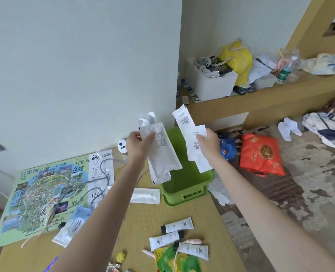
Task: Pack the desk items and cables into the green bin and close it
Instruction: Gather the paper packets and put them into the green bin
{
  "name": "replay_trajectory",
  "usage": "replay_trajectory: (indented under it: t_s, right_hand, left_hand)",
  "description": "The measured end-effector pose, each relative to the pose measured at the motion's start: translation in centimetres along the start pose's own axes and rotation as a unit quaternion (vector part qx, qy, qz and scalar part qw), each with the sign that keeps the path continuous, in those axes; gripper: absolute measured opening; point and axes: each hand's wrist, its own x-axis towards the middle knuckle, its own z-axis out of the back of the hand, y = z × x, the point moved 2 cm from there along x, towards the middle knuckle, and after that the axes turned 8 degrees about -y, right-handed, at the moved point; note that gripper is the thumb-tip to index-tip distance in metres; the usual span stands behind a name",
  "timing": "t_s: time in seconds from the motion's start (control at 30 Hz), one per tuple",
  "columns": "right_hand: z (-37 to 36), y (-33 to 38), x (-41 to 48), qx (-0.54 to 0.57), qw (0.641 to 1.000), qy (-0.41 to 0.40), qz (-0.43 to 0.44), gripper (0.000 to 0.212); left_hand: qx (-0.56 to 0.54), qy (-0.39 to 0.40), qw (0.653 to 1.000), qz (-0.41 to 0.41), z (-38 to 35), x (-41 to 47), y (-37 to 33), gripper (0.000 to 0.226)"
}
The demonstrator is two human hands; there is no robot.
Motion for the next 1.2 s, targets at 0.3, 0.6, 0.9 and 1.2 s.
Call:
replay_trajectory:
  t_s: [0.3, 0.6, 0.9, 1.2]
  right_hand:
    - [-8.1, -7.0, 2.0, -0.126, 0.983, 0.131, -0.003, 0.013]
    - [-6.9, -6.2, 1.7, -0.219, 0.943, 0.223, 0.114, 0.022]
    - [-0.7, -5.5, 1.9, -0.188, 0.944, 0.111, 0.249, 0.05]
    - [-1.2, -8.0, 0.5, -0.244, 0.926, 0.139, 0.253, 0.073]
  left_hand:
    - [0.081, -0.07, 0.994, -0.024, -1.8, 3.2, 4.0, 0.019]
    - [0.169, -0.075, 0.975, -0.122, -2.5, 4.4, 4.8, 0.019]
    - [0.264, 0.018, 0.953, -0.15, -8.2, 2.1, 5.5, 0.012]
    - [0.464, 0.183, 0.866, -0.038, -10.7, 1.3, 9.0, 0.034]
